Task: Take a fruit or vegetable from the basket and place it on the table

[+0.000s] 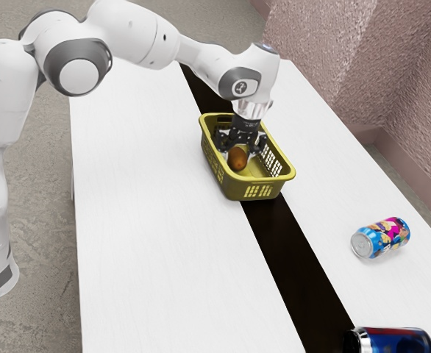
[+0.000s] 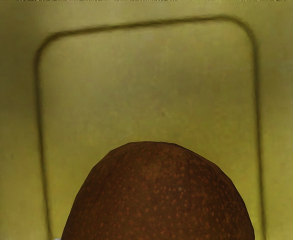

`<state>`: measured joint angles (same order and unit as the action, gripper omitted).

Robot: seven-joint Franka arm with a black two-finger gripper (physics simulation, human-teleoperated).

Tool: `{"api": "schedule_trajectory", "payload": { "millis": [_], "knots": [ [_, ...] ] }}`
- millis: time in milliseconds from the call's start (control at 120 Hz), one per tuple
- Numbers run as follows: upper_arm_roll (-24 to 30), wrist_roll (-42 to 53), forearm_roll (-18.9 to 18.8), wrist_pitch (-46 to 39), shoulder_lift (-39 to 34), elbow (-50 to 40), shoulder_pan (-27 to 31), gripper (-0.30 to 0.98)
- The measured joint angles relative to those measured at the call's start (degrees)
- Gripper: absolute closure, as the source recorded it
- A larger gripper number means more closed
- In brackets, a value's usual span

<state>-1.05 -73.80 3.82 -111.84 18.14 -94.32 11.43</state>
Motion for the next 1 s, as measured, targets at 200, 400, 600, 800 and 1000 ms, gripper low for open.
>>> {"api": "schedule_trajectory", "payload": {
  "millis": [200,400,600,800,1000],
  "knots": [
    [-0.2,-1.5,-1.1,0.0,-4.8,-0.6,-1.6,0.34],
    [0.1,-3.5,-12.7,-0.3,-5.5,14.5,-11.1,0.37],
    [1.6,-4.3,-18.0,-8.7,9.1,30.1,-12.4,0.38],
    [2.3,-2.6,-18.8,-14.9,10.7,31.1,-12.3,0.1],
    [1.1,-10.2,-13.6,-8.0,-11.5,9.2,-12.8,0.02]
  ]
}}
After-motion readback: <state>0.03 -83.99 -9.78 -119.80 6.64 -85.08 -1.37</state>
